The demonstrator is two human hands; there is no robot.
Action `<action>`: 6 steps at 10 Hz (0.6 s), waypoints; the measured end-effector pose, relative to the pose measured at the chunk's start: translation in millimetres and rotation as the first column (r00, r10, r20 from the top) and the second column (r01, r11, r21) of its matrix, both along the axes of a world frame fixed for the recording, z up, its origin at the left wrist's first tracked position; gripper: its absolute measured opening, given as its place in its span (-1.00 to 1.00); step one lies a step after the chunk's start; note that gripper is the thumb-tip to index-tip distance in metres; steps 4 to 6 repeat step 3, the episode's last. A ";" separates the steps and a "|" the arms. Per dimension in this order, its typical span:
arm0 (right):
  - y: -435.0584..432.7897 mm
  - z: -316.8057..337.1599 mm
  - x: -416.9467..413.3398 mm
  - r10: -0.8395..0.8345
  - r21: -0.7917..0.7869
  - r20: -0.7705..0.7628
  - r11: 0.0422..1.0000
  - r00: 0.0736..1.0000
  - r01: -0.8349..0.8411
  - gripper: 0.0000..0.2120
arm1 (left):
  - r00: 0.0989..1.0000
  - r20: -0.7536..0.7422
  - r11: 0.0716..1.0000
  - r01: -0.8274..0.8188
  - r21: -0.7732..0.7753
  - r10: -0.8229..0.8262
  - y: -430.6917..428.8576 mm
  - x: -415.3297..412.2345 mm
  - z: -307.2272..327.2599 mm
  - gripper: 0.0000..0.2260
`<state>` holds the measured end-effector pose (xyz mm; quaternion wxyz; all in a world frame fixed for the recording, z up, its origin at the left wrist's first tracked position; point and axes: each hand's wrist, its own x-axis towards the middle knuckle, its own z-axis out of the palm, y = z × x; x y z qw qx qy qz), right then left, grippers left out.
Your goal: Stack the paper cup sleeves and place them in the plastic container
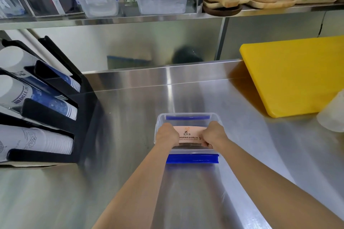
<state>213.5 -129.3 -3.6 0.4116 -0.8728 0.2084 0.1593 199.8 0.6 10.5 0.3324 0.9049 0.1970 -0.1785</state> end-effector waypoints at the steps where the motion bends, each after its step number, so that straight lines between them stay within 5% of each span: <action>1: -2.1 4.7 -4.3 -0.018 -0.013 0.065 1.000 0.998 0.019 -0.89 | 1.000 -0.007 1.000 0.001 -0.002 -0.001 3.4 -3.4 6.9 -0.74; 3: -18.3 57.9 -10.7 0.076 0.005 0.166 0.997 0.983 -0.078 -0.82 | 0.976 0.191 0.973 0.061 0.224 -0.105 13.4 -6.8 46.4 -0.74; 6: -18.3 57.9 -10.7 0.076 0.005 0.166 0.997 0.983 -0.078 -0.82 | 0.976 0.191 0.973 0.061 0.224 -0.105 13.4 -6.8 46.4 -0.74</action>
